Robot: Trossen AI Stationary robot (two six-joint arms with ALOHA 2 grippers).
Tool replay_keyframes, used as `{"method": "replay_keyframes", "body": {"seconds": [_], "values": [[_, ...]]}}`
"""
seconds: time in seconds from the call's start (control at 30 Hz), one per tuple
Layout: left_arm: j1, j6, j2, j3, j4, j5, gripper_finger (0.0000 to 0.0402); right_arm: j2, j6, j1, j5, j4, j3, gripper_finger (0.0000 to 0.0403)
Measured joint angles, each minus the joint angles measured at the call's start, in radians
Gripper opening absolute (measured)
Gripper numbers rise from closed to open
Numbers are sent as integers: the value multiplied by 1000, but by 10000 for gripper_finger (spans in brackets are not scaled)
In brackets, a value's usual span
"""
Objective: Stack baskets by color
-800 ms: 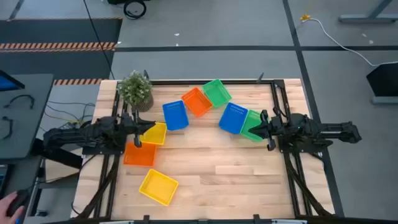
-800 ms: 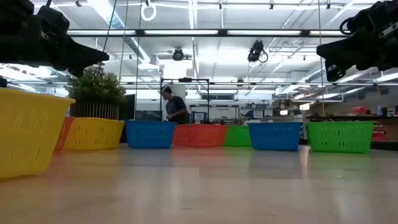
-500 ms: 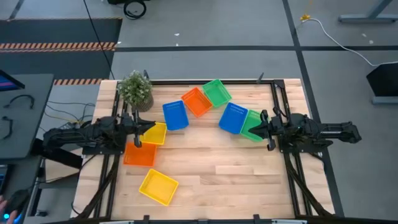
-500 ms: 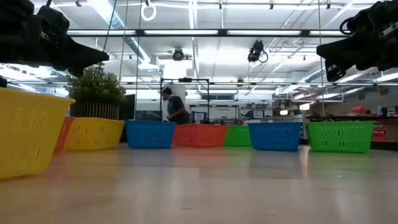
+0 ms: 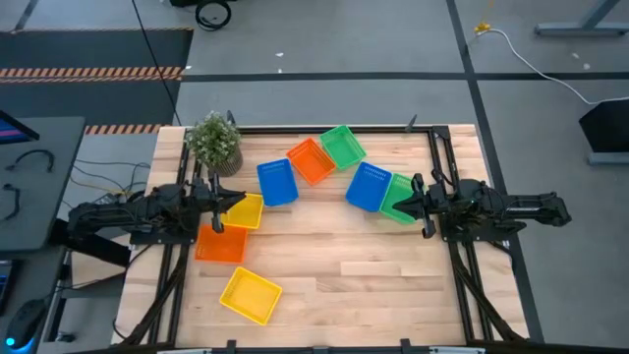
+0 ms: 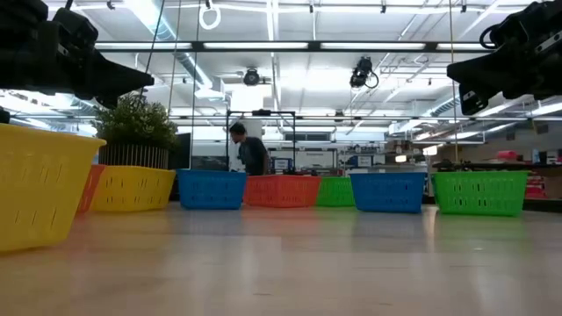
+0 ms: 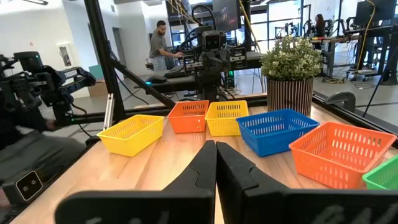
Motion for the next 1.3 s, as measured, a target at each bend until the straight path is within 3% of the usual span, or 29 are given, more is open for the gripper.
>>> {"method": "replay_keyframes", "body": {"seconds": [0.33, 0.5, 0.67, 0.8, 0.87, 0.97, 1.1, 1.3], "values": [[0, 9, 0, 0, 5, 0, 31, 0, 0, 0, 0, 0, 0, 8], [0, 55, 0, 0, 99, 0, 28, 0, 0, 0, 0, 0, 0, 8], [1, -80, 7, 0, 272, -10, 35, 0, 0, 0, 0, 0, 0, 8], [6, -159, 24, 0, 386, -121, 35, 0, 0, 0, 0, 1, 0, 8], [6, -209, 48, 0, 441, -127, 33, 0, 0, 0, 0, 1, 0, 8], [-5, -218, 132, 5, 499, -97, 32, 0, 0, 0, 0, 2, 0, 8], [-42, -204, 331, 104, 445, -98, 32, 0, 0, 0, 0, 7, 0, 8], [-103, -198, 719, 363, 163, -146, 31, 0, 0, 0, 0, 8, 0, 8]]}}
